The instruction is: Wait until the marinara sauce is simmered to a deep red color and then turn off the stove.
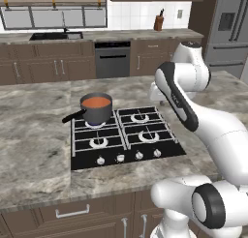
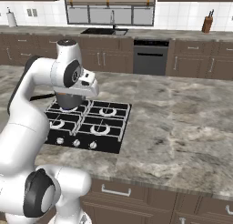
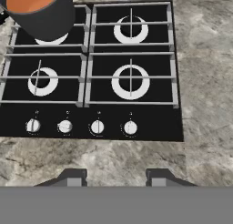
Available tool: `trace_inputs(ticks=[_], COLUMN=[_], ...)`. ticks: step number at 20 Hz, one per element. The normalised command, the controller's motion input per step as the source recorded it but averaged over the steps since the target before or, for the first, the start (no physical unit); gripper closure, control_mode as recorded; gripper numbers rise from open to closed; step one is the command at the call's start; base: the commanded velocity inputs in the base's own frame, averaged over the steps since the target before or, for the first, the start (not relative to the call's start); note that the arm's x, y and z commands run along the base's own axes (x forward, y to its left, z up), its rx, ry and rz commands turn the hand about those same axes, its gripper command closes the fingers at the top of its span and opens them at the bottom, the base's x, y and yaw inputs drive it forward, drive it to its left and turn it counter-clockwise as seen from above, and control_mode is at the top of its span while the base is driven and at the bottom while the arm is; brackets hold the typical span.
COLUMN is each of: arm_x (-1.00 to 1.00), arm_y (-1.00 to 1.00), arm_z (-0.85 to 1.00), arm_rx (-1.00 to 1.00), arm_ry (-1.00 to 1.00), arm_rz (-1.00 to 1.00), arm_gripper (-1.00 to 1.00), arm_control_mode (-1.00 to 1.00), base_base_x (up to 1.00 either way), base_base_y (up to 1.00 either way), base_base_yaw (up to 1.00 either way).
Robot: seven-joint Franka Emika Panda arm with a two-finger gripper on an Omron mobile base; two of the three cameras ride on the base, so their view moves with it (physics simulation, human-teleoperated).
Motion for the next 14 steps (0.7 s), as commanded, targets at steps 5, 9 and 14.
trace_inputs(ticks=[5,9,14], arm_x=[-0.30,0.00,0.00], arm_y=[0.02,0.00,0.00], arm_z=[-0.05,0.00,0.00], arm_rx=[0.00,0.00,0.00], arm_ry=[-0.02,0.00,0.00], arm_rz=[0.00,0.00,0.00], arm_gripper=[-1.00,-1.00,-1.00], arm_control_mode=[-1.00,-1.00,-1.00], base_base_x=[0.00,0.00,0.00], base_base_y=[0.00,0.00,0.00], base_base_yaw=[0.00,0.00,0.00])
